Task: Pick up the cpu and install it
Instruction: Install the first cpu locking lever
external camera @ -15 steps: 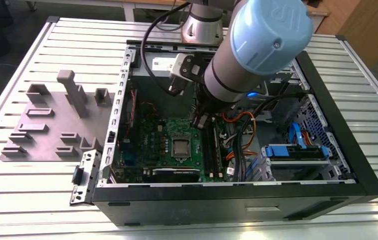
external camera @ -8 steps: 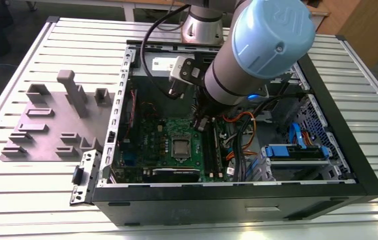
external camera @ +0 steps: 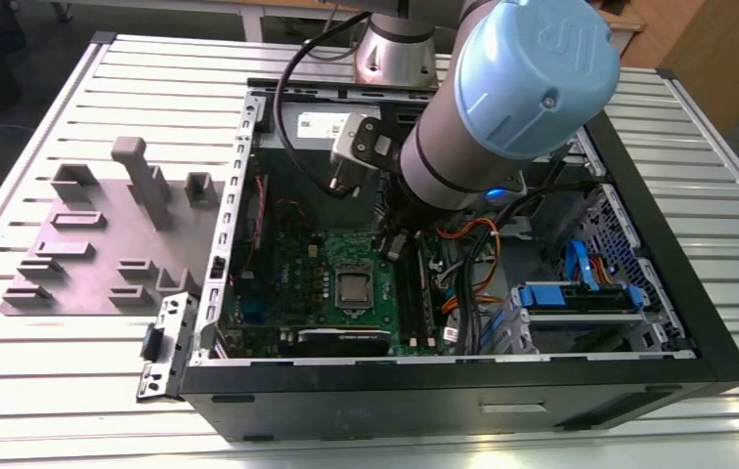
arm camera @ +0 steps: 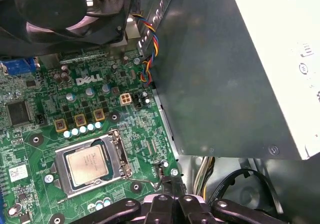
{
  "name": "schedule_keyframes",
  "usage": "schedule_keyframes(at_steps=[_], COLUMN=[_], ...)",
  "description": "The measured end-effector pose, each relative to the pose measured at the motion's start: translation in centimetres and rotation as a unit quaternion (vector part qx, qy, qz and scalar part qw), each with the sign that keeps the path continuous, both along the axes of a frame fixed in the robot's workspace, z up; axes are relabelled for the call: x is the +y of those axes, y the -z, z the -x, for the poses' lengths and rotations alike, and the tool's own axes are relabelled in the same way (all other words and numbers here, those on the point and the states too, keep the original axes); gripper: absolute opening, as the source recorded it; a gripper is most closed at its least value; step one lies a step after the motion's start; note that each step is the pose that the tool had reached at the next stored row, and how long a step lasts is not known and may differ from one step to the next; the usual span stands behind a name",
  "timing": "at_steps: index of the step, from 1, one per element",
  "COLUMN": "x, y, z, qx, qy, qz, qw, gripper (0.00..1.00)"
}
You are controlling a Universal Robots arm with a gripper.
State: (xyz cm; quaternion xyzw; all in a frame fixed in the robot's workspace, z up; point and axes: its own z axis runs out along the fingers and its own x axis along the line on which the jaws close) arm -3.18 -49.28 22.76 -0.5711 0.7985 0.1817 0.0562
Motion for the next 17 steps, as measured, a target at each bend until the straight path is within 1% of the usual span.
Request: schedule_keyframes(at_steps=[9,14,17], x=[-0.13,-0.13,-0.13], y=[-0.02,-0.17,-0.3], z=[0.02,0.14,0.21], qx=[0.0,0.0,0.0], qy=[-0.001,-0.003,-0.004], qz=[0.0003,0.0044,0.0078], qw=[1.0,0.99999,0.99996], gripper=[0.11,0.11,0.11])
